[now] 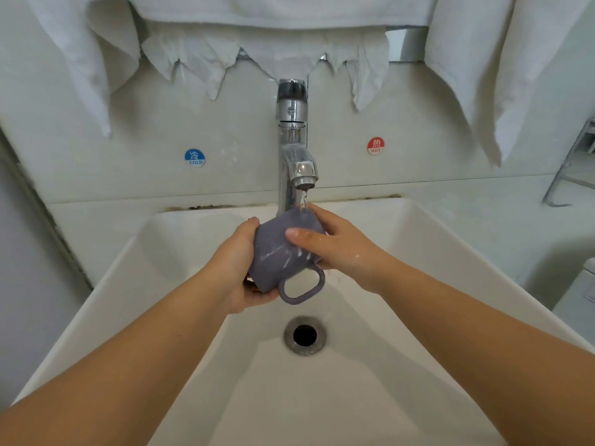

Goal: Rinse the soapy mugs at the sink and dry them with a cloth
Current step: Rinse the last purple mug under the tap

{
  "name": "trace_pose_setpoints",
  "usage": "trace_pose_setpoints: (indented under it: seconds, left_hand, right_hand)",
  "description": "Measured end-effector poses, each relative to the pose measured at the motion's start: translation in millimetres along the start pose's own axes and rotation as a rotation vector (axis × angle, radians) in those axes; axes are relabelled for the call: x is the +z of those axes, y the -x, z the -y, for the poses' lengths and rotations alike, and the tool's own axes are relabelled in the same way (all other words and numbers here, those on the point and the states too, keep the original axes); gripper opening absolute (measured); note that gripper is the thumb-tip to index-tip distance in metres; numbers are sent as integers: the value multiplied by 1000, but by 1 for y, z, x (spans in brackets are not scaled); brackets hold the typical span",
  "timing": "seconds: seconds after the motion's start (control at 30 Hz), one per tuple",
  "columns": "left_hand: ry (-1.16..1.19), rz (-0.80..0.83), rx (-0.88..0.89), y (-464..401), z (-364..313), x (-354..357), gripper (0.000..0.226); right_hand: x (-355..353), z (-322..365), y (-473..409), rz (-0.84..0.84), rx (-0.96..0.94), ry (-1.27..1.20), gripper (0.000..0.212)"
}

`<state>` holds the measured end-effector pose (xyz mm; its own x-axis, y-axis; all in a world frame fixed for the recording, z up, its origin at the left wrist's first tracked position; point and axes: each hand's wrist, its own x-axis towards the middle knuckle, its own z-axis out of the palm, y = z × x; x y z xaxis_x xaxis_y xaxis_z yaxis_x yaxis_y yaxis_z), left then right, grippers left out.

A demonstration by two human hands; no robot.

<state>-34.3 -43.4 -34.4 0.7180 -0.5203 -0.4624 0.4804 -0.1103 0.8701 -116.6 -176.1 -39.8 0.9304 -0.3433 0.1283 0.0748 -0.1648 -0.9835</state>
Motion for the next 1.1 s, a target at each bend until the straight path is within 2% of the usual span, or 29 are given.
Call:
trace_pose_setpoints:
  seconds: [0.07,0.17,0.27,0.37,0.43,0.47,0.57,0.67,0.73,0.8,0.87,0.93,1.0,1.1]
  left_hand:
    - [-35,-8,29,1,1,3,41]
    - [-82,-34,60,3,4,8,39]
    - [-68,-30,37,3,4,7,38]
    - [-38,-28,19,3,2,2,37]
    - [-45,-30,25,2,2,2,38]
    - [-63,-35,34,1,2,3,38]
    - [-89,-54,56,3,3,7,37]
    - [-80,-62,49,4,-1,4,36]
    - [-69,-62,52,3,-4,0,35]
    - [-82,-66,70,2,-3,-1,34]
    - [-114,-75,89,3,-1,2,33]
    - [-119,-79,86,4,-1,3,32]
    - [-82,-70,52,5,-2,2,32]
    - [-49,-41,15,5,-2,1,33]
  right_hand:
    - [4,-2,-1,-46,-26,31,30]
    - [7,-2,-1,-135,1,22,19]
    - [3,-1,-1,-82,56,-28,23]
    - [3,-3,0,-3,56,-67,14]
    - [6,-5,-2,-15,42,-21,28]
    - [8,-5,-3,-53,54,-21,29]
    - [9,-3,-3,-133,102,-36,21]
    - [3,-4,-3,-64,106,-101,18]
    - [3,-4,-1,-1,104,-123,32]
    - [8,-5,-2,-18,94,-79,39]
    - [13,-4,-2,-90,101,-37,29]
    - [13,-1,-2,-129,147,-31,29]
    - [9,-1,-2,-108,177,-66,33]
    - [9,-3,1,-30,111,-49,28]
